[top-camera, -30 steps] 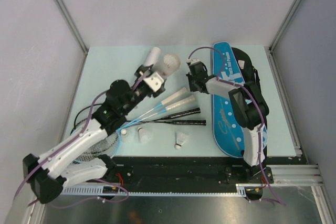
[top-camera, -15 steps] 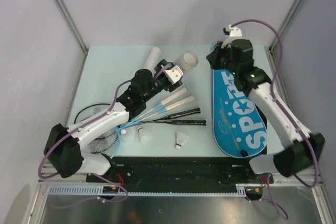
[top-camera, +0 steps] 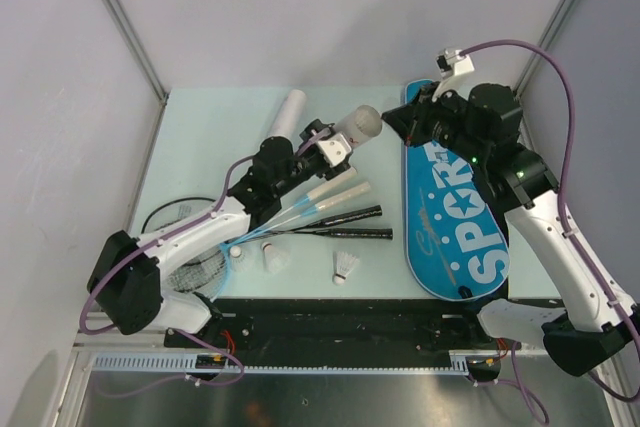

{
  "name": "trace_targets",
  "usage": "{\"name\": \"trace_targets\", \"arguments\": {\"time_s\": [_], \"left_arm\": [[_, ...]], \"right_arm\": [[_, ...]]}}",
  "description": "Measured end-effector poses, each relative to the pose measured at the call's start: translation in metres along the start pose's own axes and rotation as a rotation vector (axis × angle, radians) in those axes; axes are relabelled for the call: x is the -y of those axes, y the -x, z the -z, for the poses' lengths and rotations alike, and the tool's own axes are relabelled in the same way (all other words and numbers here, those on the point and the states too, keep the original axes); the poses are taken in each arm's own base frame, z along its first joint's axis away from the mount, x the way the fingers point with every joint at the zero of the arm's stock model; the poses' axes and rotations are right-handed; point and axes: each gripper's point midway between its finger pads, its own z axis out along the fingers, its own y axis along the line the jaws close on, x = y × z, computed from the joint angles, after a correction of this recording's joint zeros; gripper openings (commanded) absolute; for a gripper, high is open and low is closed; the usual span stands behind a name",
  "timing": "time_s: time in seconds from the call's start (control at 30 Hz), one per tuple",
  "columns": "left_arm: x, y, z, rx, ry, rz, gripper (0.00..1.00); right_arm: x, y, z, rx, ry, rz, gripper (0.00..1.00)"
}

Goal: Pack up the badminton gear
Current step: Close the lid on the shuttle tube.

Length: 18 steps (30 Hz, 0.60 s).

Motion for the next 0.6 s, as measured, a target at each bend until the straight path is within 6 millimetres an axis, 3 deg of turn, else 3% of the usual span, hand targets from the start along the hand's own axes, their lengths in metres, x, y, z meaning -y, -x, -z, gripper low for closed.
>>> {"name": "trace_targets", "arguments": {"time_s": [0.27,0.4,0.6], "left_arm": [[0.007,0.000,0.000,0.016,-0.023,-0.045,0.15],[0.015,-0.006,0.001,0.010,-0.048,-0.052,0.15],[0.018,-0.007,0.001,0.009,-0.058,-0.052,0.15]], "right_arm": [[-0.024,-0.025,-0.017,-0.117,0.079,-0.020,0.00],[-0.027,-0.037,-0.023,-0.159,0.087,-0.025,0.00],[-0.028,-0.041,-0.025,-0.170,0.087,-0.038,0.00]]}}
